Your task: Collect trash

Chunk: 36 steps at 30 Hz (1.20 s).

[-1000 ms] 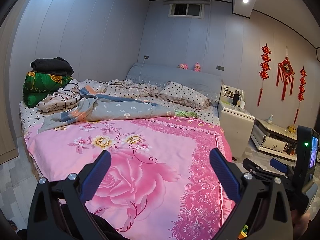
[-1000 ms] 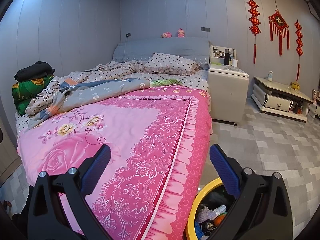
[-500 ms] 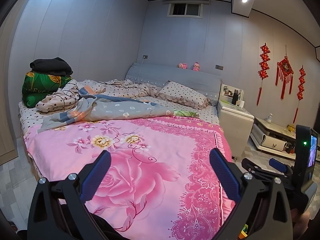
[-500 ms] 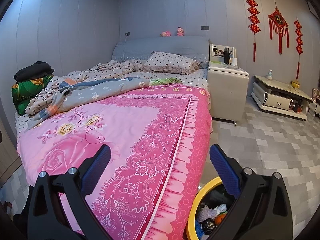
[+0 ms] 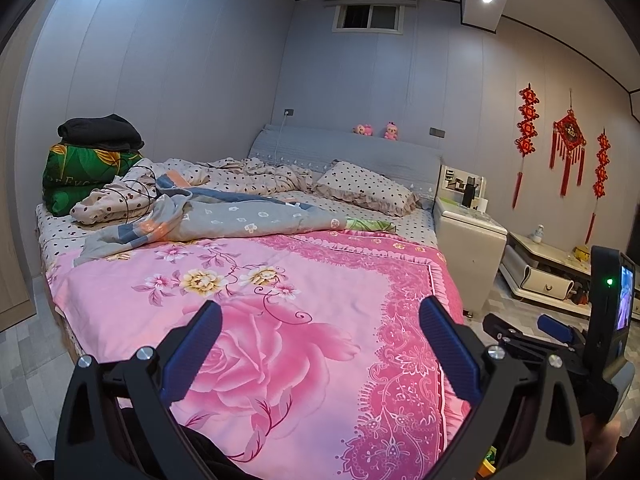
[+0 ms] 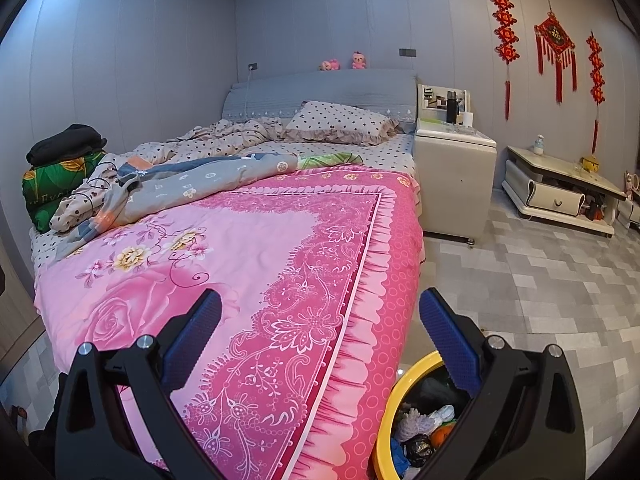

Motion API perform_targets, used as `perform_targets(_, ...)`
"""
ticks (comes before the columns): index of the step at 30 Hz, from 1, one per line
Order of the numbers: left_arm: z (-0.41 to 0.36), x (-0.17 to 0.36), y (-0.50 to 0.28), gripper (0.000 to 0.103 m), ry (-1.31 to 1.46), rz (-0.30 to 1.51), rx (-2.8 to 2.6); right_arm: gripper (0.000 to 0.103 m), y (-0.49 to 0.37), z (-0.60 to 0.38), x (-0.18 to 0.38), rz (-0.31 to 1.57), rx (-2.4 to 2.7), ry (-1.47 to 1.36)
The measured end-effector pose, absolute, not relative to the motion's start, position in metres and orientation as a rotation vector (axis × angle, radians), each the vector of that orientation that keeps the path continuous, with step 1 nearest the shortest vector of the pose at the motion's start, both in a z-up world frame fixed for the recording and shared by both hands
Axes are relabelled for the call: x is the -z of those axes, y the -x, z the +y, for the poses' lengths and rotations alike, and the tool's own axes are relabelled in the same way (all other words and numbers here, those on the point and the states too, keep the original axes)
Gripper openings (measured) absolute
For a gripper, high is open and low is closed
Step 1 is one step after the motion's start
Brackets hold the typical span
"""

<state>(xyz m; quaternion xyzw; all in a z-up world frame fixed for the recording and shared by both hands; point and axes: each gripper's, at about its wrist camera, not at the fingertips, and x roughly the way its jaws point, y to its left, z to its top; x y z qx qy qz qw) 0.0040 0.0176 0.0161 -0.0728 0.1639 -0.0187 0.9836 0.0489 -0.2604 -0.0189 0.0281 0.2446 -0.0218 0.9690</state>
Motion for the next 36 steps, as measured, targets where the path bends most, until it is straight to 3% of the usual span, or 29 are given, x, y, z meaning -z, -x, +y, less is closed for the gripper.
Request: perform_targets(36,0.016,-0.006,-0.009,0.095,0.138,0.344,0.055,0.095,-0.053,-0.263,0.026,0.521,0.063,-0.075)
